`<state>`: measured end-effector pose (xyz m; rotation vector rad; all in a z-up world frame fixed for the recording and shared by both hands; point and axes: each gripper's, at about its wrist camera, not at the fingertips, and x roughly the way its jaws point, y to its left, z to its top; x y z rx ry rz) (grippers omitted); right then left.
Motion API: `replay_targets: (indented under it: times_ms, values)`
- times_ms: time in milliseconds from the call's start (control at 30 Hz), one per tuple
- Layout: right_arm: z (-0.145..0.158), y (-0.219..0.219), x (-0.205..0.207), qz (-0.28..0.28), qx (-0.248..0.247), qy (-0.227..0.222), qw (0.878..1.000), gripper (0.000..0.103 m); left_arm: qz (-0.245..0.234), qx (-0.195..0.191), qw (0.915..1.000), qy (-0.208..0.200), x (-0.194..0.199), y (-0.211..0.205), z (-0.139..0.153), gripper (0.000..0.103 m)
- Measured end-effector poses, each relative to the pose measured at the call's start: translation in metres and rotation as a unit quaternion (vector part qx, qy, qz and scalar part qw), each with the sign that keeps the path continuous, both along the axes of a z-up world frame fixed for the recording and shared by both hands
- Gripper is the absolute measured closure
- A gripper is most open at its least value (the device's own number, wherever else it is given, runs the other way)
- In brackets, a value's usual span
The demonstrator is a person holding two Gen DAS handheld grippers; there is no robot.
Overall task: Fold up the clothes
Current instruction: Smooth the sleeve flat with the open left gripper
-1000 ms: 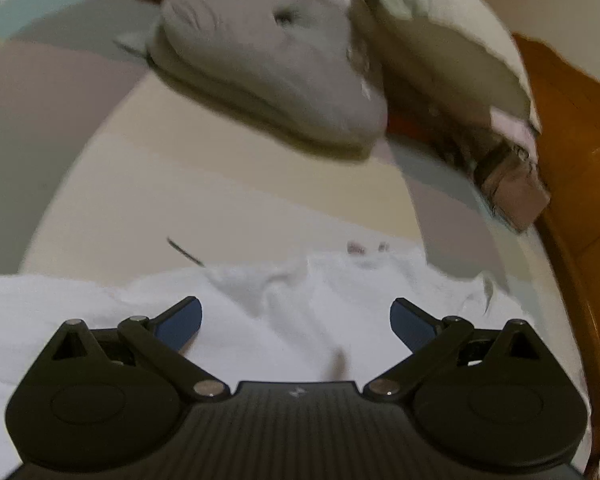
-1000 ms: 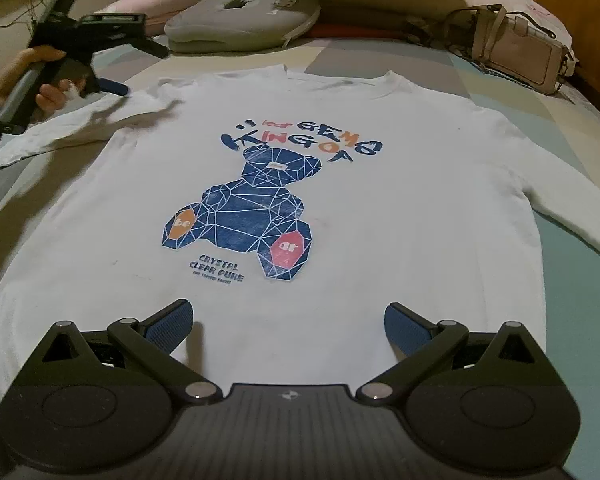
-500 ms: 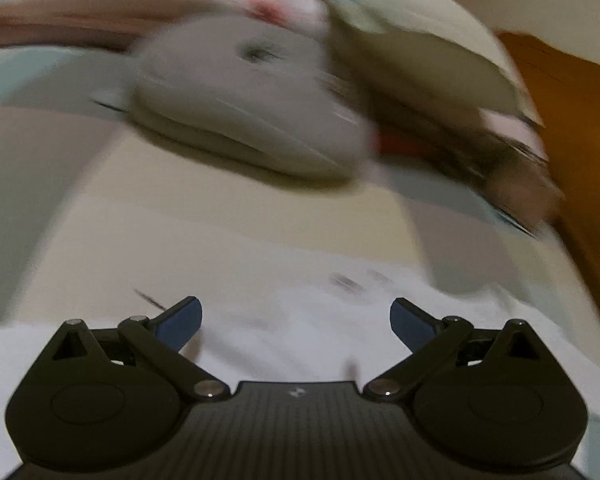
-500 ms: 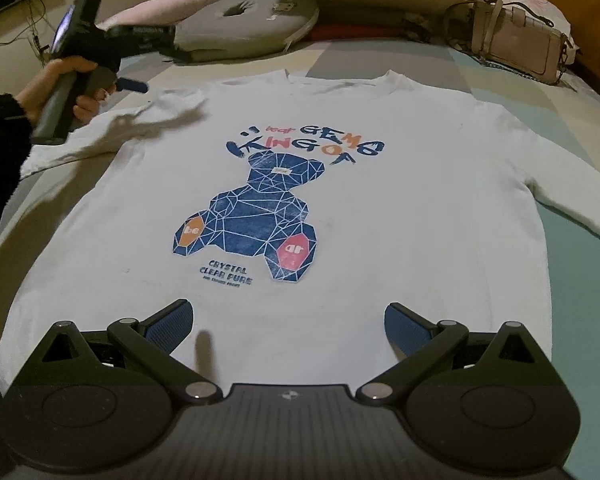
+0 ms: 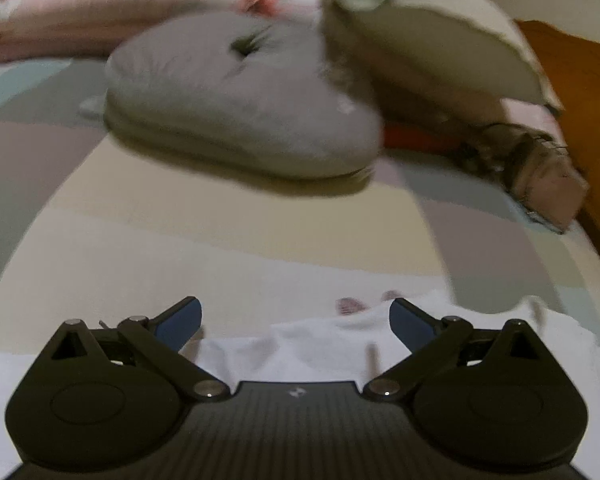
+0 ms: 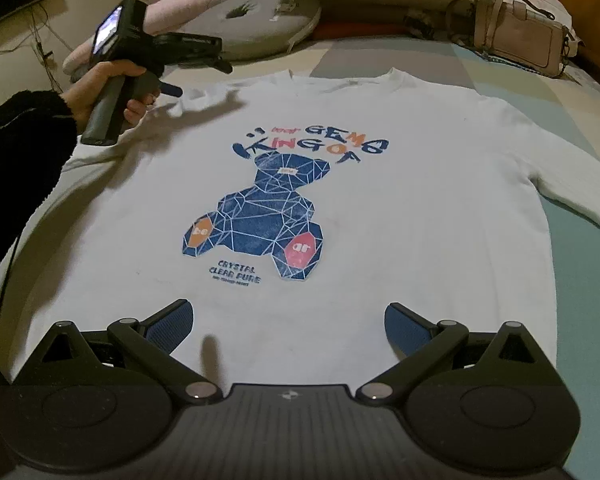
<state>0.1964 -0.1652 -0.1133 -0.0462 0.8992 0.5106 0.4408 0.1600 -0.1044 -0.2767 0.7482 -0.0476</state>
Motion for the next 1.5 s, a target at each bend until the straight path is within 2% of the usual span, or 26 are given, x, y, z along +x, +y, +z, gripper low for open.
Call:
replay_targets:
  times_ms: [133, 200, 267, 333, 433, 533, 600, 700, 800, 833, 933, 1000, 1100, 1167, 1233, 1333, 1433, 1500]
  values:
    - [0.002, -0.001, -0.002, 0.002, 0.006, -0.002, 1.000, 0.000, -0.073, -0.027, 0.9961, 0.041, -0.014, -0.019, 0.005, 0.002]
    - [0.003, -0.001, -0.002, 0.003, 0.008, -0.002, 1.000, 0.000, -0.084, -0.018, 0.9935, 0.074, -0.011, -0.030, -0.005, 0.002]
    - [0.003, -0.001, -0.002, 0.001, 0.009, 0.000, 1.000, 0.000, -0.070, 0.015, 0.9940, 0.083, -0.004, -0.036, -0.017, 0.002]
    - [0.003, -0.002, -0.001, -0.001, 0.012, 0.003, 1.000, 0.000, -0.049, 0.047, 0.9952, 0.071, 0.006, -0.039, -0.027, 0.002]
    - [0.002, -0.003, 0.002, 0.000, 0.020, 0.011, 1.000, 0.000, -0.033, 0.069, 0.9958, 0.051, 0.023, -0.046, -0.031, 0.002]
    - [0.002, -0.004, 0.001, -0.002, 0.021, 0.015, 1.000, 0.000, -0.024, 0.058, 0.9970, 0.045, 0.031, -0.045, -0.021, 0.003]
    - [0.005, -0.006, 0.000, -0.003, 0.027, 0.010, 1.000, 0.000, -0.030, 0.052, 0.9976, 0.035, 0.021, -0.039, -0.004, 0.003]
    - [0.008, -0.008, -0.002, -0.002, 0.034, 0.007, 0.999, 0.000, -0.039, 0.080, 0.9957, 0.028, 0.001, -0.028, 0.023, 0.002]
    - [0.011, -0.007, -0.004, -0.001, 0.035, 0.002, 0.999, 0.000, -0.024, 0.104, 0.9936, 0.036, -0.023, -0.001, 0.042, 0.002]
    - [0.012, -0.007, -0.004, 0.000, 0.035, 0.000, 0.999, 0.000, -0.015, 0.104, 0.9935, 0.042, -0.031, 0.011, 0.046, 0.002]
    - [0.013, -0.006, -0.005, 0.001, 0.035, -0.001, 0.999, 0.000, 0.019, 0.057, 0.9959, 0.068, -0.042, 0.051, 0.042, 0.002]
    - [0.011, -0.004, -0.005, 0.002, 0.032, 0.001, 0.999, 0.000, 0.041, 0.026, 0.9947, 0.091, -0.048, 0.075, 0.030, 0.002]
    - [0.009, -0.002, -0.003, 0.003, 0.027, 0.005, 1.000, 0.000, 0.067, 0.004, 0.9916, 0.111, -0.050, 0.098, 0.003, 0.002]
    - [0.005, -0.001, -0.001, 0.002, 0.022, 0.010, 1.000, 0.000, 0.080, -0.002, 0.9919, 0.099, -0.046, 0.109, -0.009, 0.001]
    - [0.002, 0.001, 0.001, 0.000, 0.017, 0.017, 1.000, 0.000, 0.088, 0.015, 0.9936, 0.069, -0.039, 0.112, -0.012, 0.001]
    - [-0.001, 0.002, 0.002, 0.000, 0.013, 0.020, 1.000, 0.000, 0.111, 0.030, 0.9913, 0.064, -0.031, 0.113, -0.010, 0.001]
    - [0.001, 0.000, 0.000, -0.001, 0.016, 0.016, 1.000, 0.000, 0.114, 0.040, 0.9915, 0.048, -0.045, 0.109, 0.004, 0.001]
    - [0.003, -0.001, -0.001, 0.000, 0.020, 0.015, 1.000, 0.000, 0.106, 0.071, 0.9913, 0.031, -0.062, 0.102, 0.010, 0.001]
